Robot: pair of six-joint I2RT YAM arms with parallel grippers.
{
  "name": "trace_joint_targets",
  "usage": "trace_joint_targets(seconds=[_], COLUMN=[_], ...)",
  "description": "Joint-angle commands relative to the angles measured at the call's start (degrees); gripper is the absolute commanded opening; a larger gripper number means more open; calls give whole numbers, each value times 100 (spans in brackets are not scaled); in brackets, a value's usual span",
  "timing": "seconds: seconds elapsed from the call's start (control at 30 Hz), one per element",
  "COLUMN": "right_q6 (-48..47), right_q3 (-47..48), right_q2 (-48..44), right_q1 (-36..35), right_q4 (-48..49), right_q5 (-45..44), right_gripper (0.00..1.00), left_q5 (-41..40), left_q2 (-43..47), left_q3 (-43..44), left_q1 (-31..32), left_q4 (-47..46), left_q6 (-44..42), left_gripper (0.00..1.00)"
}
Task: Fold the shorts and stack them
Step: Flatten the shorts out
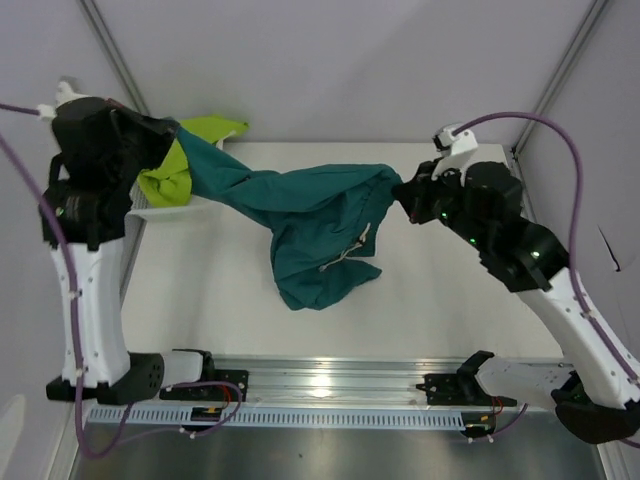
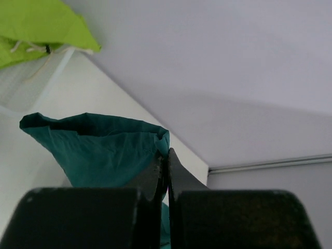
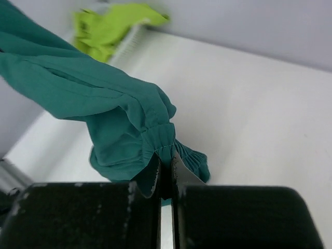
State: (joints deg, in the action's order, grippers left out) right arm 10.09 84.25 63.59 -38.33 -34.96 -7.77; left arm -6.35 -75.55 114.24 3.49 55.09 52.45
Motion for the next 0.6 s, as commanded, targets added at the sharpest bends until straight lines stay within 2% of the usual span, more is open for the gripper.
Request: trace_joint_targets(seconds=[0.0,0.17,0.33,0.43,0.47,0.57], right_q6=[-209,-42,169,108,73,2], right_q3=[758,1664,2446,3104,3602,4448], right_q2=[-602,-1023,-1148,-710,-490,643], right_q1=[18,27,27,27,36,36], right_q4=[-124,-476,-617,-1037,-1413,-1952], right_q5=[1320,2375,2658,2168,1705,1191], right_gripper=[0,0,0,0,0,0], left_q5=[-217,-419,-639,-727,-710,-429], left_q2=[874,1797,2702,2660,2529,1686], left_q3=[512,442,-84,-148,-17,510], left_q1=[-138,-129,-129,-129,-129,-129], left_q4=[301,160,-217,-376,-376,-315], left_q6=[-86,37,248,284,275,257], left_gripper=[0,0,0,0,0,0])
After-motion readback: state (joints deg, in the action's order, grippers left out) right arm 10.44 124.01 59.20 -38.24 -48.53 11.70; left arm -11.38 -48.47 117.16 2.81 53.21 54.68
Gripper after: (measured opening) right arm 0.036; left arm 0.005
